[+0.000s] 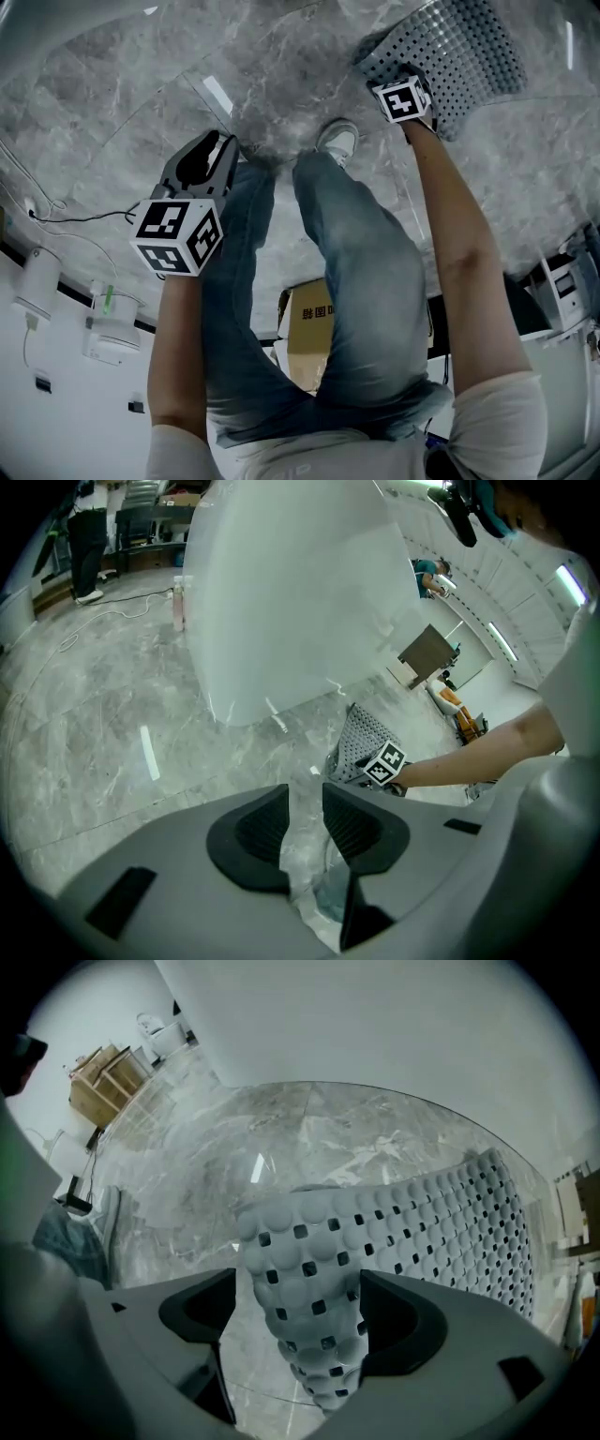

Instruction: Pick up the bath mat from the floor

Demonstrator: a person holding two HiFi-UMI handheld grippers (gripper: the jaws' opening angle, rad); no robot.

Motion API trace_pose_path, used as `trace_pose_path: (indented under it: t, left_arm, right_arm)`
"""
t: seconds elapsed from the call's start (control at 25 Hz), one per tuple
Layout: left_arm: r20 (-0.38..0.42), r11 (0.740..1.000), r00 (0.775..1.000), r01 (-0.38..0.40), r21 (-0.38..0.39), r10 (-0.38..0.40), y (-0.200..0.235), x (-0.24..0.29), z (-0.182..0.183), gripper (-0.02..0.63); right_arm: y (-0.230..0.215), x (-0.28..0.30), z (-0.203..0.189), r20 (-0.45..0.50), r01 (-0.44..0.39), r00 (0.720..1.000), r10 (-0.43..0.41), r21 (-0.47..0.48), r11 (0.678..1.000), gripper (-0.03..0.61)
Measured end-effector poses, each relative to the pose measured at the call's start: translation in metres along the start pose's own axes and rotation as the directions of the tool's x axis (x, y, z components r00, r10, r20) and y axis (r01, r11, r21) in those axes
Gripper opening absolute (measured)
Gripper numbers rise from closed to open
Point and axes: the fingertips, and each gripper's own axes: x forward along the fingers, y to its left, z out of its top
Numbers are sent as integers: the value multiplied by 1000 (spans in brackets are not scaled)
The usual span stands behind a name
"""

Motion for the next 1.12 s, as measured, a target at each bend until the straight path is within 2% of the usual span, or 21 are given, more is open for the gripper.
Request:
trace_pose_path:
  t: [0.12,0.28,0.56,0.72,0.96,1.12]
  left_arm:
    - [-6,1000,1000,6,6,-6,0,3,-5,126]
    - [-21,1000,1000,6,11,-6,1,2,-9,124]
    - [-12,1000,1000,11,11,-11,-10,1,-8,124]
    - [-10,1000,1000,14,7,-13,-17,-5,-7,123]
    - [-23,1000,1000,16,-7,-16,-26,-20,-15,121]
    - [-33,1000,999,17,-20,-18,-33,-33,-21,120]
  right_arm:
    - [4,10,4,0,10,1000,-10,-57,998,402]
    - [2,10,7,12,33,999,-33,-10,999,395]
    - [-2,-2,3,9,22,1000,-23,14,1000,292]
    - [-14,-20,-6,0,72,997,-72,92,993,238]
    - [-11,-41,-15,9,40,999,-43,193,980,174]
    - [-6,-64,-27,0,46,999,-47,199,979,156]
